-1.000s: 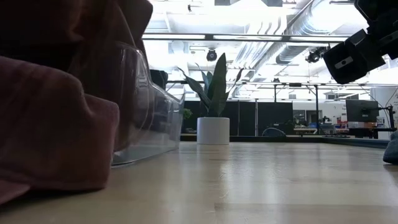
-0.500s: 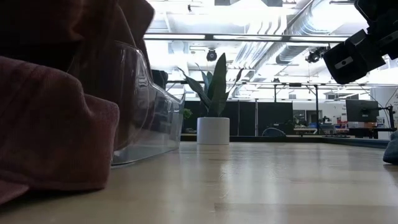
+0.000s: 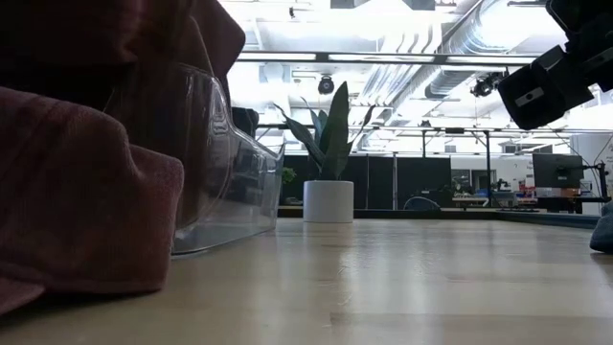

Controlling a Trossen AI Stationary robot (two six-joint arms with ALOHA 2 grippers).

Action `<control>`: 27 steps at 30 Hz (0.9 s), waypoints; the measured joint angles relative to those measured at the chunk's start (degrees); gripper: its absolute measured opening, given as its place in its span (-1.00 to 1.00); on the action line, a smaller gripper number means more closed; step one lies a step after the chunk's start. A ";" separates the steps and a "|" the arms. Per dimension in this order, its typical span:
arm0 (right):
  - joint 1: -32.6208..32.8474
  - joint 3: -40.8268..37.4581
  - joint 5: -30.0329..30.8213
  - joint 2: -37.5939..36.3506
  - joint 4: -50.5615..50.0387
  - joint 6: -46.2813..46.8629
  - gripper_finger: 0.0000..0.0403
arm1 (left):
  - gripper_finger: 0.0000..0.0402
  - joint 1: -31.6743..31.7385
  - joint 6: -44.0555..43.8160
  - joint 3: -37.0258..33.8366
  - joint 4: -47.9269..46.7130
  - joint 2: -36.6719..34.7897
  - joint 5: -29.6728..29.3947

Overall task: Pick & Place hat
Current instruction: Put the top red cap into the bottom transparent bin, then adjust the bottom transparent bin

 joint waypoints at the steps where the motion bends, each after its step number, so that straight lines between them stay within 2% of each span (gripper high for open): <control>1: 0.00 0.00 0.83 0.00 0.00 0.01 -0.16 | -1.00 -0.36 0.40 0.44 -0.53 0.02 -0.93; 7: -0.02 0.05 15.09 2.11 1.71 4.00 -0.16 | -1.00 -1.98 3.33 4.85 -4.76 0.02 -11.82; 12: -0.02 5.19 15.78 11.49 2.15 2.00 -0.25 | -1.00 -4.07 6.22 6.58 -9.27 0.00 -27.40; 17: -1.68 14.91 15.68 28.12 1.61 -3.21 -0.50 | -1.00 -7.98 5.52 5.79 -13.07 -0.09 -41.18; 20: -4.11 21.06 14.86 38.89 1.36 -6.74 -0.66 | -1.00 -11.76 2.37 1.09 -11.28 -1.95 -50.65; 24: -6.20 29.46 8.00 51.13 1.26 -10.70 -0.84 | -1.00 -18.45 -6.26 -9.61 -7.03 -8.85 -62.62; 27: -7.13 35.66 5.77 58.22 0.89 -13.28 -0.95 | -1.00 -20.36 -8.47 -17.62 -0.48 -15.12 -66.34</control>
